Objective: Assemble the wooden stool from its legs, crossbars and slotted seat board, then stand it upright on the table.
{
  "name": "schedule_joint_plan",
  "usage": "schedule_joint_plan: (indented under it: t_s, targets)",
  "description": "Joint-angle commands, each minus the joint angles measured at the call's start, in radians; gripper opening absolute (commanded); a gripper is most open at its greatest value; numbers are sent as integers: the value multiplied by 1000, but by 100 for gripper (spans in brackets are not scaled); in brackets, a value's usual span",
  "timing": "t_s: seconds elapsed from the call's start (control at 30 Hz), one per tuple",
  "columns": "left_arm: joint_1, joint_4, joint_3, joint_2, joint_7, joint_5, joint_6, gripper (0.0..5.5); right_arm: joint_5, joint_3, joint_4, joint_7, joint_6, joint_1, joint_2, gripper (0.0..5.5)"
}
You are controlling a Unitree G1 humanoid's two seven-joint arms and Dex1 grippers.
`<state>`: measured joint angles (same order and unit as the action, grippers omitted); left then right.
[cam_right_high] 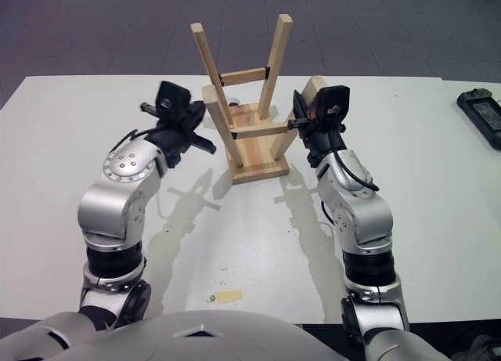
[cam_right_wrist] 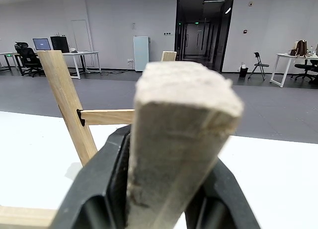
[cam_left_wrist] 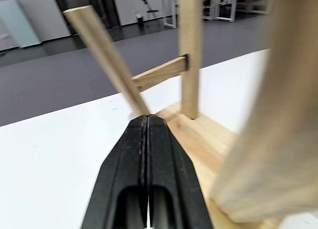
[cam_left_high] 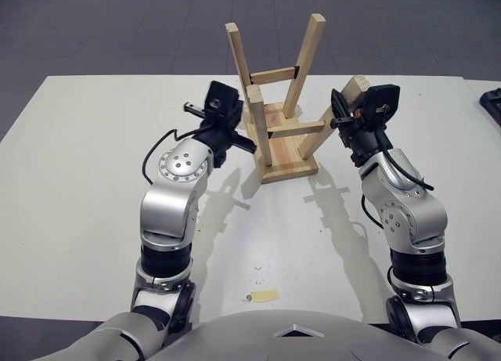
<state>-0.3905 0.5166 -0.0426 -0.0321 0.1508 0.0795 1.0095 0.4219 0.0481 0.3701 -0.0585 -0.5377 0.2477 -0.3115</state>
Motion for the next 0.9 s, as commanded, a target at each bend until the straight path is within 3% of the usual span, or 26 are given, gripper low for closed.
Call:
schedule_joint_plan:
  t_s: [0.03,0.23,0.33,0.53,0.67,0.77,0.9]
  targets:
    - [33,16,160,23,-158,67,48,0,-60,119,-159,36,-213,-152,-19,117]
    - [31,121,-187,-109,128,-74,8,0,-59,119,-162,34,-215,-148,-16,117]
    - [25,106,-241,-115,154,-89,-10,0,-58,120,-164,42,-218,-138,-22,117]
    - [22,-15,-80,-71,13,-41,38,0,-59,119,-168,45,-218,-135,-27,117]
    - [12,-43,36,-108,-154,64,-100,0,-61,117,-166,37,-216,-143,-18,117]
    - [-83,49,215,17,-150,-114,-183,52,-62,114,-161,32,-206,-153,-12,117]
    - [-126,121,241,81,-67,-305,-221,128,-28,88,-149,37,-177,-147,21,117]
